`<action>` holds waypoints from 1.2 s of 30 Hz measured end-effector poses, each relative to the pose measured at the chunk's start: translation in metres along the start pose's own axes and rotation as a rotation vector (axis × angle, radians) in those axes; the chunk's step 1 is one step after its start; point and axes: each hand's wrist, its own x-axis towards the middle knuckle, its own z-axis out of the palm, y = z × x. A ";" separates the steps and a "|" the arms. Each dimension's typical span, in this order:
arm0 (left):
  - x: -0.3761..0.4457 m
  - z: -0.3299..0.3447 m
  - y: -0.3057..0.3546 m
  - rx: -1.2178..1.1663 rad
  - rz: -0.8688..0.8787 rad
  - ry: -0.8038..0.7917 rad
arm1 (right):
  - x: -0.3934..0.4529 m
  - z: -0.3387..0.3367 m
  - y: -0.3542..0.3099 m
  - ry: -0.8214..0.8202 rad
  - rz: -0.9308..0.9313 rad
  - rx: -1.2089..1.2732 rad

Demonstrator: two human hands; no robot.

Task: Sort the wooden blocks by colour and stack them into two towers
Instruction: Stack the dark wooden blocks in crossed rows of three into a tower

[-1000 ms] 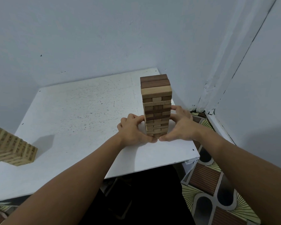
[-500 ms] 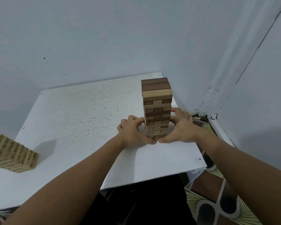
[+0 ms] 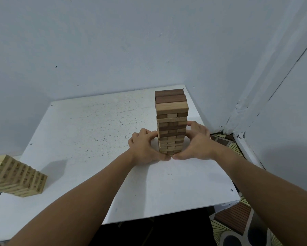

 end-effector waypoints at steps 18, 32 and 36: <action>0.047 -0.028 -0.029 -0.003 -0.022 0.020 | 0.071 0.000 -0.012 -0.010 -0.007 0.001; 0.094 -0.050 -0.039 -0.032 -0.048 0.004 | 0.122 -0.009 -0.019 0.004 0.030 -0.032; 0.103 -0.052 -0.041 -0.047 -0.047 0.008 | 0.133 -0.013 -0.019 0.006 0.030 -0.023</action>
